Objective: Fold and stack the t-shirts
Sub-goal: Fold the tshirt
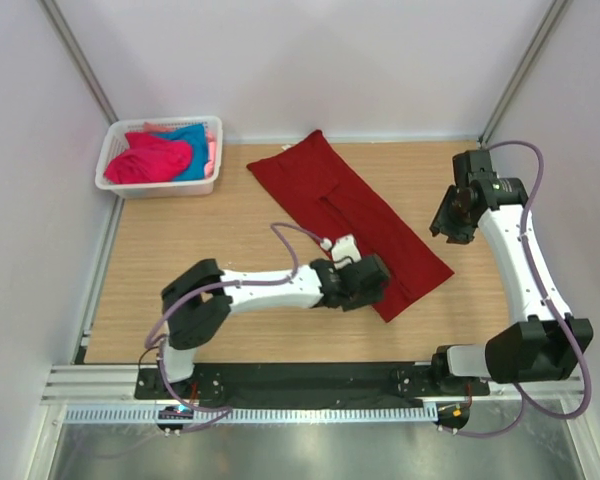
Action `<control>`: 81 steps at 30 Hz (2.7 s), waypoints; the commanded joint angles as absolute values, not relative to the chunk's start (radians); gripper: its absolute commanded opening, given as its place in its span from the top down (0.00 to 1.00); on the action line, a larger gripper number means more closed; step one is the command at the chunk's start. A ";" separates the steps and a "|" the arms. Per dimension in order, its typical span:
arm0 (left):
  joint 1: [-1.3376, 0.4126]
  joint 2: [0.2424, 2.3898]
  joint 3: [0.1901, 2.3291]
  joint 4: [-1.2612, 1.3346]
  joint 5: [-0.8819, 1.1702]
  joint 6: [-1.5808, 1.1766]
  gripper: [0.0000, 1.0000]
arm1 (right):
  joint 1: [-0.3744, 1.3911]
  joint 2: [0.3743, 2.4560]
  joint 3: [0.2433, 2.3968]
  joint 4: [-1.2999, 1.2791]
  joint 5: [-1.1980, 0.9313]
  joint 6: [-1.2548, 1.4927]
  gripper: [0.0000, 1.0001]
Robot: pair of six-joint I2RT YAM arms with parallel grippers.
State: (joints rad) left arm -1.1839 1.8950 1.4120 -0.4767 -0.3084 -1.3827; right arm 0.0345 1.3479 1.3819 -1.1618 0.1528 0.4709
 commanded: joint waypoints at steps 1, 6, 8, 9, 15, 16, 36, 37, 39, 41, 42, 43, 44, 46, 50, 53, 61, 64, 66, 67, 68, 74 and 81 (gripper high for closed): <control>-1.244 1.940 1.454 -0.407 -0.396 -1.567 0.45 | 0.040 1.270 1.359 -1.193 0.120 0.465 0.58; -1.273 2.008 1.431 -0.344 -0.356 -1.647 0.48 | 0.040 1.256 1.373 -1.219 0.129 0.462 0.58; -1.281 2.014 1.416 -0.333 -0.356 -1.678 0.48 | 0.038 1.250 1.376 -1.223 0.132 0.463 0.58; -1.284 2.019 1.413 -0.322 -0.356 -1.684 0.48 | 0.040 1.249 1.374 -1.224 0.133 0.462 0.58; -1.295 2.057 1.420 -0.310 -0.347 -1.704 0.54 | 0.040 1.220 1.335 -1.215 0.152 0.459 0.58; -1.296 2.063 1.422 -0.310 -0.344 -1.706 0.56 | 0.040 1.220 1.332 -1.215 0.155 0.457 0.58; -1.336 1.976 1.345 -0.382 -0.344 -1.716 1.00 | 0.040 1.201 1.322 -1.241 0.114 0.486 0.58; -1.342 1.958 1.332 -0.409 -0.345 -1.721 1.00 | 0.040 1.203 1.319 -1.247 0.101 0.488 0.58; -1.368 1.918 1.273 -0.433 -0.354 -1.749 1.00 | 0.038 1.206 1.301 -1.253 0.060 0.486 0.58; -1.387 1.850 1.221 -0.452 -0.362 -1.798 1.00 | 0.040 1.204 1.266 -1.261 0.029 0.480 0.58; -1.405 1.826 1.159 -0.457 -0.365 -1.816 1.00 | 0.040 1.198 1.247 -1.261 0.014 0.465 0.58; -1.414 1.769 1.131 -0.463 -0.367 -1.831 1.00 | 0.038 1.197 1.229 -1.262 -0.024 0.459 0.57; -1.425 1.746 1.099 -0.474 -0.371 -1.845 1.00 | 0.040 1.195 1.197 -1.273 -0.032 0.450 0.57; -1.456 1.666 1.028 -0.517 -0.373 -1.882 1.00 | 0.040 1.177 1.136 -1.279 -0.066 0.422 0.57; -1.523 1.515 0.924 -0.601 -0.391 -1.919 1.00 | 0.043 1.100 1.013 -1.269 -0.136 0.417 0.56; -1.548 1.427 0.807 -0.614 -0.387 -1.950 1.00 | 0.044 1.078 0.925 -1.293 -0.187 0.455 0.56; -1.569 1.158 0.632 -0.609 -0.388 -1.948 1.00 | 0.095 1.028 0.827 -1.371 -0.181 0.569 0.57; -1.569 1.089 0.594 -0.609 -0.399 -1.939 1.00 | 0.176 1.016 0.801 -1.371 -0.161 0.635 0.58; -1.569 1.057 0.566 -0.620 -0.400 -1.936 1.00 | 0.227 1.012 0.787 -1.358 -0.143 0.691 0.57; -1.571 1.031 0.552 -0.620 -0.399 -1.936 1.00 | 0.273 1.014 0.766 -1.336 -0.149 0.712 0.57; -1.569 1.014 0.542 -0.618 -0.394 -1.939 1.00 | 0.296 1.011 0.752 -1.327 -0.152 0.728 0.57; -1.569 0.921 0.485 -0.623 -0.406 -1.930 1.00 | 0.483 0.982 0.666 -1.258 -0.160 0.899 0.52; -1.569 0.907 0.492 -0.646 -0.400 -1.898 1.00 | 0.679 0.873 0.591 -1.100 -0.178 1.106 0.50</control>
